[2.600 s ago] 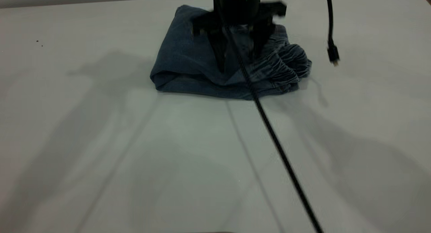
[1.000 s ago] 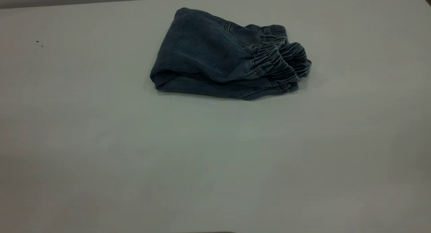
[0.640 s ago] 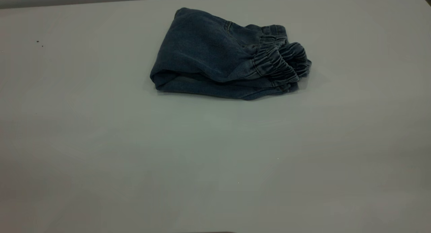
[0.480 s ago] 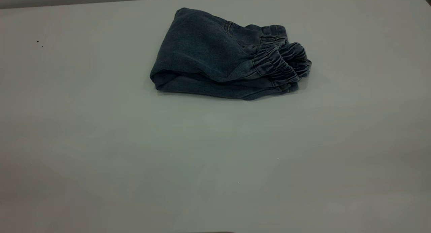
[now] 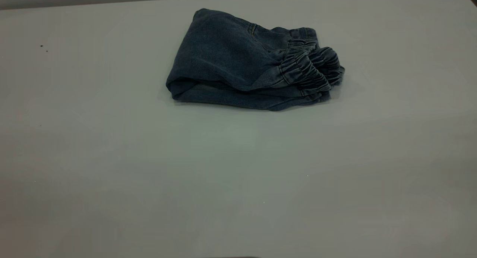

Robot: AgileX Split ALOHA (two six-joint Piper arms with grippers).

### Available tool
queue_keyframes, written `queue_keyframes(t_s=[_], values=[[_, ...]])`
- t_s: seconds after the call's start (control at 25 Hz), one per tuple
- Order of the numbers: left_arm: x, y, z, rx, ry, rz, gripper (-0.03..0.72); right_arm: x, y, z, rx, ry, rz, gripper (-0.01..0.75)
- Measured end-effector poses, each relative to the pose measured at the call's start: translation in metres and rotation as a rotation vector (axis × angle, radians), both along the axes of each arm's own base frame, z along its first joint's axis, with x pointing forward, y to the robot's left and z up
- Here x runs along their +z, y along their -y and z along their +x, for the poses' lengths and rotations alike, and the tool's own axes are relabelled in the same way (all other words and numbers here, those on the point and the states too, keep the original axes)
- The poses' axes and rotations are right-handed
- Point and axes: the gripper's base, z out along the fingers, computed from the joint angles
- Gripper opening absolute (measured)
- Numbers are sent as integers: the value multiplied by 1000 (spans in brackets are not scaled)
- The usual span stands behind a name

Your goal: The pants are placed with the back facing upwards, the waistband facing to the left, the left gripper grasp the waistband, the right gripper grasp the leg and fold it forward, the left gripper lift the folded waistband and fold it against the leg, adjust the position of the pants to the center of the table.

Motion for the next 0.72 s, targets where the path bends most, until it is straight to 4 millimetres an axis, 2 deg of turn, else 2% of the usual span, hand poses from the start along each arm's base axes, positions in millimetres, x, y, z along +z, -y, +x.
queue_keyframes(t_s=[0.12, 0.24, 0.44, 0.72], values=[[0, -1, -2, 85, 11, 1, 571, 0, 2, -8, -215, 68, 15, 441], [0, -3, -7, 172, 46, -5, 571, -1, 1, -10, -310, 72, 11, 441], [0, -4, -21, 238, 140, -16, 571, -2, 1, -10, -323, 69, 11, 441], [0, -4, -22, 240, 147, -17, 571, -2, 1, -10, -322, 69, 13, 441]])
